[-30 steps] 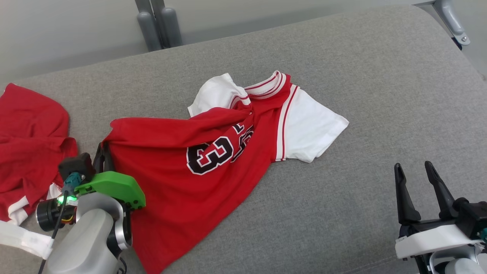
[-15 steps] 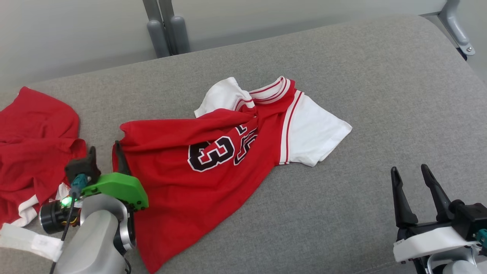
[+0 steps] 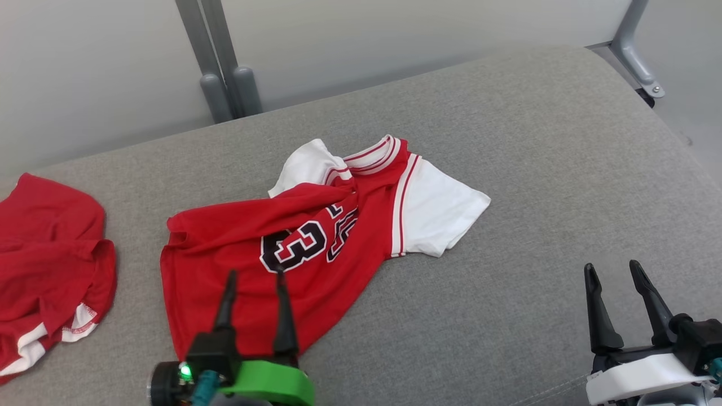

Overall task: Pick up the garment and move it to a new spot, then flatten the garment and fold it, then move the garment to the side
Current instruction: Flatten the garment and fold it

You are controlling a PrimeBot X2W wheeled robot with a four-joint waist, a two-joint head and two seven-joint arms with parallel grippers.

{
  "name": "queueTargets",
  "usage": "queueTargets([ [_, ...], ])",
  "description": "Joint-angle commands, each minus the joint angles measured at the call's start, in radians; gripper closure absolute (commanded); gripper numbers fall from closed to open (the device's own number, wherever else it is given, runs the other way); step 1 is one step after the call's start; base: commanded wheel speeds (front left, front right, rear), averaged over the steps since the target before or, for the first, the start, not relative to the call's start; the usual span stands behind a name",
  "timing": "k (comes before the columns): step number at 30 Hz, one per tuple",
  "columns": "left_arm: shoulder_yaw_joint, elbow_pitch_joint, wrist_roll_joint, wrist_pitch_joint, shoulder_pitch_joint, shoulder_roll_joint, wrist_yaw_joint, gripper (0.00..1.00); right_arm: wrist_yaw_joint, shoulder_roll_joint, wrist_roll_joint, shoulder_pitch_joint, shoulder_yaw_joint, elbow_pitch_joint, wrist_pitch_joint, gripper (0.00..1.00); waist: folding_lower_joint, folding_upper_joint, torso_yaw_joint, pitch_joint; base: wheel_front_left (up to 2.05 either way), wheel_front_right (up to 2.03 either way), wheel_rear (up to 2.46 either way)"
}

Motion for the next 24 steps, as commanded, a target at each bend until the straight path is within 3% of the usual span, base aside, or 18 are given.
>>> queueTargets([
  [1,-0.037,0.014,0.023,-0.001,0.016,-0.006,-0.025,0.00,0.000,0.005,-0.010,0.010,0.002,-0.004,-0.003,0.00,0.0000,0.0000,-0.038,-0.024,0.00,0.00,0.00],
  [9,-0.278,0.208,0.078,0.126,-0.198,-0.046,-0.174,0.00,0.000,0.023,0.003,-0.049,0.040,-0.016,-0.003,0.00,0.0000,0.0000,-0.149,0.040,0.00,0.00,0.00],
  [13,-0.350,0.334,0.068,0.202,-0.353,-0.054,-0.203,0.00,0.000,0.038,0.012,-0.074,0.051,-0.010,-0.003,0.00,0.0000,0.0000,-0.202,0.088,0.00,0.00,0.00],
  [18,-0.453,0.467,0.017,0.317,-0.514,-0.054,-0.172,0.00,0.000,0.052,0.029,-0.109,0.068,0.005,-0.003,0.00,0.0000,0.0000,-0.266,0.142,0.00,0.00,0.00],
  [24,-0.540,0.596,-0.050,0.351,-0.635,-0.054,-0.108,0.00,0.000,0.071,0.043,-0.134,0.077,0.015,-0.003,0.00,0.0000,0.0000,-0.309,0.173,0.00,0.00,0.00],
])
